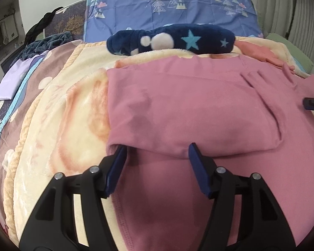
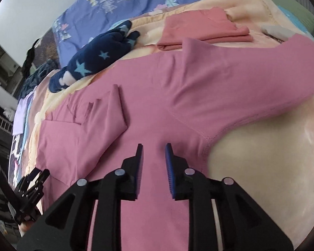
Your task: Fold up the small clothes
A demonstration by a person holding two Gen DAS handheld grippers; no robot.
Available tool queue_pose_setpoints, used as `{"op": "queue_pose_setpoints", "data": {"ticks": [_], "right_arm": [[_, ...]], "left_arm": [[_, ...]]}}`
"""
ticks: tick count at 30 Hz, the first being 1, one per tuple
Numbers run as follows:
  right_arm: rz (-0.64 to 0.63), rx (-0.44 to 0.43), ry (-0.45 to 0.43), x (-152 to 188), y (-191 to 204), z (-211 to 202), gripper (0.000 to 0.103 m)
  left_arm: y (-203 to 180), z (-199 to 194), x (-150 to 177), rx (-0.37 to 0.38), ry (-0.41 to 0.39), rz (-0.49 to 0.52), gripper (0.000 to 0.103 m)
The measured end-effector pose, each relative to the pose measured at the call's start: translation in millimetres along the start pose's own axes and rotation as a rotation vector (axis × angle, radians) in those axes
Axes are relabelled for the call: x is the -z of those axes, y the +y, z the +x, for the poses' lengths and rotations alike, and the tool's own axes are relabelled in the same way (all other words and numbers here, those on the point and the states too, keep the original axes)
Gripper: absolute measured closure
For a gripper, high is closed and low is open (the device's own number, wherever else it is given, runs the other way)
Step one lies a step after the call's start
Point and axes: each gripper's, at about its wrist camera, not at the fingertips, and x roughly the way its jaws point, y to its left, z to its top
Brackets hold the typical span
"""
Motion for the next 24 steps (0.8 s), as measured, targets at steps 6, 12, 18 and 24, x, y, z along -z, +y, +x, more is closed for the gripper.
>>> {"op": "queue_pose_setpoints", "data": {"ticks": [6, 12, 18, 24], "right_arm": [[-0.098, -0.050, -0.026, -28, 32, 7, 0.057], [-0.427, 0.075, -0.035, -18, 138, 35, 0.041], [-0.410, 0.325, -0.037, -7, 105, 52, 0.043], [-0.011, 0.126, -0.038, 14, -20, -23, 0.043]], "left_arm": [[-23, -10, -5, 0.076, -0.013, 0.033, 0.041], [-52, 2, -12, 0.099, 0.004, 0.073, 0.046], [-47, 5, -3, 0.061, 0.011, 0.084, 0.046], [-38, 2, -5, 0.074, -0.002, 0.047, 0.046]]}}
